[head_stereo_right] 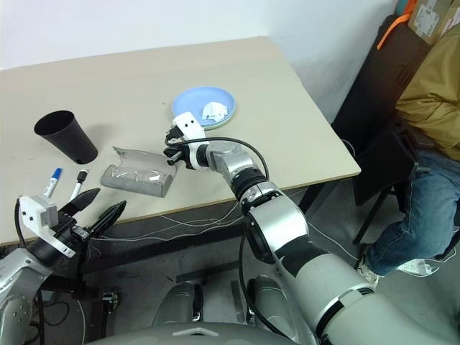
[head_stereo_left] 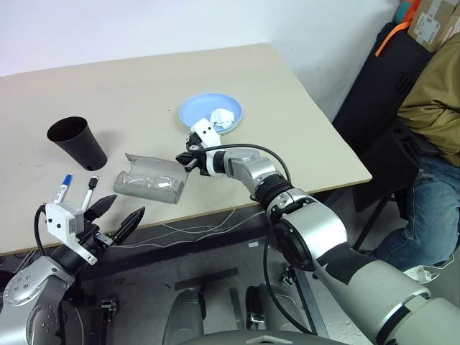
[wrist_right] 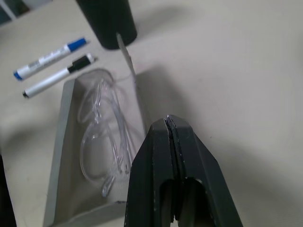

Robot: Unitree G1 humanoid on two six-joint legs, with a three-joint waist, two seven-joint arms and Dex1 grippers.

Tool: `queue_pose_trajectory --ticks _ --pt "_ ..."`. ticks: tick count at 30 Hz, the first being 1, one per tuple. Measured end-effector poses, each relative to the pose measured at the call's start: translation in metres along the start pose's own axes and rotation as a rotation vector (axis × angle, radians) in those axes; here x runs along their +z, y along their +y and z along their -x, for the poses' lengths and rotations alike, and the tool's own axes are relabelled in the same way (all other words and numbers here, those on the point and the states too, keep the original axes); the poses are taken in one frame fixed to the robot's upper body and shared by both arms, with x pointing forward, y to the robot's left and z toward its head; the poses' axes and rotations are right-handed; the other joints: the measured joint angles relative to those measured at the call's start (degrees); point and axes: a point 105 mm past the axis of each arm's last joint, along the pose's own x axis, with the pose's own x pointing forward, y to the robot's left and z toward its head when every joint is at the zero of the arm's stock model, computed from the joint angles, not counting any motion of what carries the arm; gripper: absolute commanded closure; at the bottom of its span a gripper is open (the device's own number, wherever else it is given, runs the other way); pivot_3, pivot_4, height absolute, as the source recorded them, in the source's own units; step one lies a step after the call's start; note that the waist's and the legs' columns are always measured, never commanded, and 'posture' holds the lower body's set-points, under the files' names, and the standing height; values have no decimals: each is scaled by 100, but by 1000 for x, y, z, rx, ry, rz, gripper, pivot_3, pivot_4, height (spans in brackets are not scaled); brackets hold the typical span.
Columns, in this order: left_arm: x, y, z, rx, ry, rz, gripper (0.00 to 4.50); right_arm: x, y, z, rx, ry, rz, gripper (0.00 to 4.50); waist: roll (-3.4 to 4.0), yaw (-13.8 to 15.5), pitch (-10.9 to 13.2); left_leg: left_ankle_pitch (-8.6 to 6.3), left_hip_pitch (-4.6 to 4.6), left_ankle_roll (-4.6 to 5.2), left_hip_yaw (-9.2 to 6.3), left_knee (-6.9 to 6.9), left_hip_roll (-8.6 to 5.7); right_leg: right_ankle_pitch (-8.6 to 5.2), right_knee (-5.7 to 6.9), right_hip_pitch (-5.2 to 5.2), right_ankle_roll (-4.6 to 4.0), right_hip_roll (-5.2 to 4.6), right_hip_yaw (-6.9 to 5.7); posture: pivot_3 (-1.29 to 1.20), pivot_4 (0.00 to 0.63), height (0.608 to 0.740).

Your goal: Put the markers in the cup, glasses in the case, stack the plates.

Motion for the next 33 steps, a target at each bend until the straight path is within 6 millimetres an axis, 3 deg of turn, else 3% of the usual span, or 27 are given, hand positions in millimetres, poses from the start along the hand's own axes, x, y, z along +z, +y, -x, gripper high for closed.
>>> queue_pose_trajectory --ticks 12,25,33 --pt "-4 0 3 16 11 8 0 -5 7 -1 59 47 54 4477 -9 83 -2 1 -36 1 4 -2 1 8 5 -46 12 4 2 0 150 706" --pt "-2 0 2 17 5 4 0 12 32 -3 200 78 172 4477 -19 94 40 0 -38 1 3 -3 1 1 3 -49 0 3 2 0 150 706" --pt "4 -1 -1 24 -13 -13 0 -2 34 -5 192 146 179 4477 -26 95 50 0 -40 1 4 -3 1 3 3 -50 3 3 2 0 150 706"
